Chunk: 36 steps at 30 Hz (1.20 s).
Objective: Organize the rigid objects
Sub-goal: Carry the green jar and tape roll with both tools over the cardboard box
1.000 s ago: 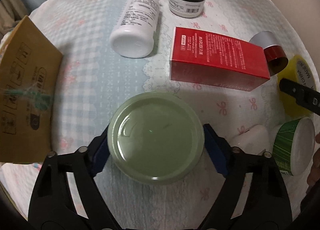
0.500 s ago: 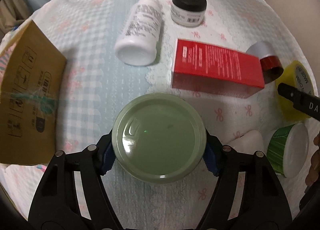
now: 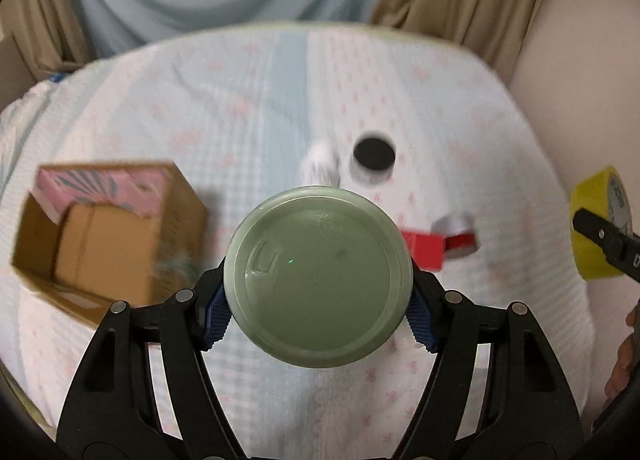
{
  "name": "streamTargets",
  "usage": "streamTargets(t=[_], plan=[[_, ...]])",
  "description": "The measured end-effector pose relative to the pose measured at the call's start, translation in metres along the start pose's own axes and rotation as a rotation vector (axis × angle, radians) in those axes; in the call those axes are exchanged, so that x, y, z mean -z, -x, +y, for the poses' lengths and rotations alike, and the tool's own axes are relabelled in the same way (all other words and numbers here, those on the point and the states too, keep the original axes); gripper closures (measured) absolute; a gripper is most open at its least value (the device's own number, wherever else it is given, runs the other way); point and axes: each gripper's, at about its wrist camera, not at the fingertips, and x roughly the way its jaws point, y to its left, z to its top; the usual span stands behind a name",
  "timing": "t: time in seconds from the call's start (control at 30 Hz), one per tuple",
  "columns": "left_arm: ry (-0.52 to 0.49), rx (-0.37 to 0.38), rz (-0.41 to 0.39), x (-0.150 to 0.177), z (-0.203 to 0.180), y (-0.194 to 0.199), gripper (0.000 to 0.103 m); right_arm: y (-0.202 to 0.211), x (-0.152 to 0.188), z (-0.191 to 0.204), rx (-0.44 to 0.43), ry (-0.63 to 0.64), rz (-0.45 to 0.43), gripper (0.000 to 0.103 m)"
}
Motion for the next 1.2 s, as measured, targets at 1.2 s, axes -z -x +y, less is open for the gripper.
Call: streamTargets(t=[1.2], plan=[[-0.004, 0.045, -0.065, -0.077, 0.335, 0.175, 0.034, 0.179, -0.002, 0.352, -0.178, 0.154, -0.118, 0.007]])
